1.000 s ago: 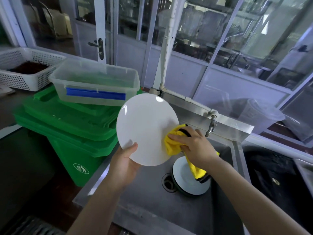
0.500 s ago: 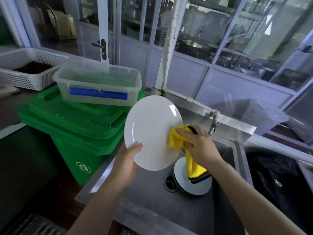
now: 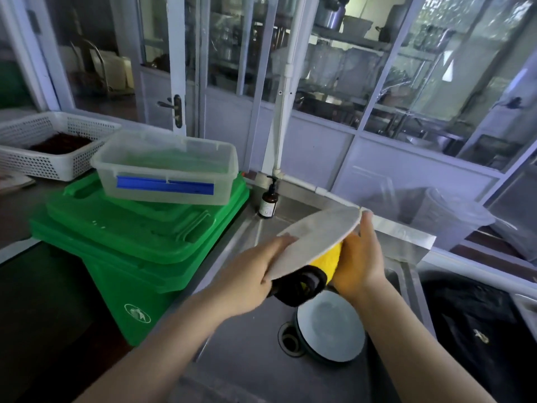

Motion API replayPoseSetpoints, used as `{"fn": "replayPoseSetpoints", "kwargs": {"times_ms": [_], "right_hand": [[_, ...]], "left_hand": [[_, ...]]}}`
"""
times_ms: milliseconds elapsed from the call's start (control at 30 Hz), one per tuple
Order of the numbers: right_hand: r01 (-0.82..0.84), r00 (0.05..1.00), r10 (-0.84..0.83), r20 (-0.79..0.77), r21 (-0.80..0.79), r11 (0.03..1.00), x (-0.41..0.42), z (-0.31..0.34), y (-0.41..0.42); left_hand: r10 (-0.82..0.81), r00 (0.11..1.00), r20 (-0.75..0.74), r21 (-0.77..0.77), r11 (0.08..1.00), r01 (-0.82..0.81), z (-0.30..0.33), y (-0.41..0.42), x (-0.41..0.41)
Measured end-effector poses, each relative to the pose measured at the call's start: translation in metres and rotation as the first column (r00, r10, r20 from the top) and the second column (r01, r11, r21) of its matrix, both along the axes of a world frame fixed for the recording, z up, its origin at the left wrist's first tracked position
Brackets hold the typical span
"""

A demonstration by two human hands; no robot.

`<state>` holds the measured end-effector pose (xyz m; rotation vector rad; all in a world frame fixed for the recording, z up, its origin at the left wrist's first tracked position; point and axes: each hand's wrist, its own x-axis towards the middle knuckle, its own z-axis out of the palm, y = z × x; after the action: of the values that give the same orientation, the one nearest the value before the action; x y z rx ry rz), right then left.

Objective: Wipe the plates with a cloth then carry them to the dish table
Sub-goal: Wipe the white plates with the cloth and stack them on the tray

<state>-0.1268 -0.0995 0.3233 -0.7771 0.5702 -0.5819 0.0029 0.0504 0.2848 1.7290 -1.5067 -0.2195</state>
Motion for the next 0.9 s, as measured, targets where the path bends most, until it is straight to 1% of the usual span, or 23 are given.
{"fn": "replayPoseSetpoints", "kwargs": {"times_ms": [67,133,200,267,300,333,367,400,433,467,500,533,567,600,633,733,767,800,833,867,900], "right_hand": [[-0.098,0.992,0.099,0.079,-0.011,0.995,-0.008,0.006,-0.002],[-0.098,0.990,0.101,0.094,-0.044,0.994,-0.016,0.010,-0.002],[-0.017,0.999,0.020,0.041,-0.075,0.997,-0.021,0.013,-0.003],[0.096,0.994,-0.100,-0.034,-0.105,0.990,-0.028,0.016,-0.006],[0.124,0.991,-0.129,-0.034,-0.111,0.986,-0.031,0.017,-0.006],[0.129,0.991,-0.133,-0.024,-0.113,0.985,-0.033,0.019,-0.006],[0.130,0.991,-0.132,-0.013,-0.110,0.985,-0.035,0.020,-0.006],[0.141,0.990,-0.143,-0.016,-0.114,0.983,-0.036,0.021,-0.007],[0.155,0.987,-0.158,-0.015,-0.131,0.979,-0.038,0.023,-0.007],[0.176,0.984,-0.180,-0.008,-0.151,0.973,-0.041,0.025,-0.009],[0.185,0.982,-0.186,0.007,-0.170,0.968,-0.044,0.027,-0.011],[0.172,0.985,-0.170,0.027,-0.180,0.969,-0.047,0.029,-0.012],[0.151,0.989,-0.146,0.040,-0.185,0.971,-0.050,0.031,-0.012],[0.128,0.992,-0.123,0.041,-0.192,0.973,-0.052,0.031,-0.013],[0.118,0.993,-0.116,0.023,-0.218,0.969,-0.054,0.030,-0.014],[0.127,0.980,-0.169,-0.105,-0.322,0.938,-0.056,0.027,-0.018],[0.129,0.970,-0.189,-0.151,-0.340,0.932,-0.055,0.025,-0.019],[0.132,0.961,-0.205,-0.186,-0.343,0.930,-0.055,0.023,-0.020],[0.145,0.950,-0.220,-0.222,-0.312,0.939,-0.054,0.019,-0.023],[0.178,0.932,-0.248,-0.264,-0.263,0.948,-0.053,0.013,-0.025],[0.221,0.904,-0.287,-0.316,-0.230,0.948,-0.054,0.007,-0.028]], "left_hand": [[-0.049,0.978,0.205,-0.015,0.998,0.054,0.005,-0.004,0.008],[-0.089,0.938,0.334,0.011,0.996,0.090,0.010,-0.008,0.018],[-0.116,0.914,0.388,0.035,0.993,0.111,0.015,-0.014,0.029],[-0.120,0.924,0.363,-0.005,0.991,0.131,0.018,-0.021,0.034],[-0.098,0.950,0.296,-0.065,0.990,0.122,0.019,-0.024,0.033],[-0.044,0.985,0.167,-0.145,0.987,0.068,0.018,-0.027,0.031],[0.036,0.998,-0.053,-0.208,0.977,-0.046,0.018,-0.031,0.026],[0.096,0.932,-0.351,-0.208,0.962,-0.178,0.016,-0.031,0.023],[0.079,0.743,-0.664,-0.174,0.951,-0.256,0.017,-0.032,0.020],[-0.009,0.460,-0.888,-0.141,0.957,-0.252,0.016,-0.032,0.020],[-0.114,0.140,-0.984,-0.136,0.978,-0.157,0.016,-0.031,0.018],[-0.172,-0.099,-0.980,-0.167,0.984,-0.061,0.016,-0.030,0.018],[-0.193,-0.228,-0.954,-0.200,0.980,0.005,0.017,-0.028,0.016],[-0.203,-0.255,-0.945,-0.220,0.975,0.038,0.018,-0.028,0.015],[-0.214,-0.234,-0.948,-0.233,0.971,0.057,0.019,-0.030,0.012],[-0.186,-0.086,-0.979,-0.191,0.981,0.047,0.021,-0.039,0.007],[-0.170,-0.060,-0.984,-0.174,0.983,0.061,0.023,-0.040,0.006],[-0.161,-0.048,-0.986,-0.164,0.984,0.065,0.023,-0.042,0.005],[-0.163,-0.032,-0.986,-0.165,0.985,0.055,0.024,-0.042,0.004],[-0.168,0.004,-0.986,-0.168,0.985,0.028,0.023,-0.042,0.004],[-0.173,0.061,-0.983,-0.173,0.985,0.002,0.023,-0.041,0.004]]}}
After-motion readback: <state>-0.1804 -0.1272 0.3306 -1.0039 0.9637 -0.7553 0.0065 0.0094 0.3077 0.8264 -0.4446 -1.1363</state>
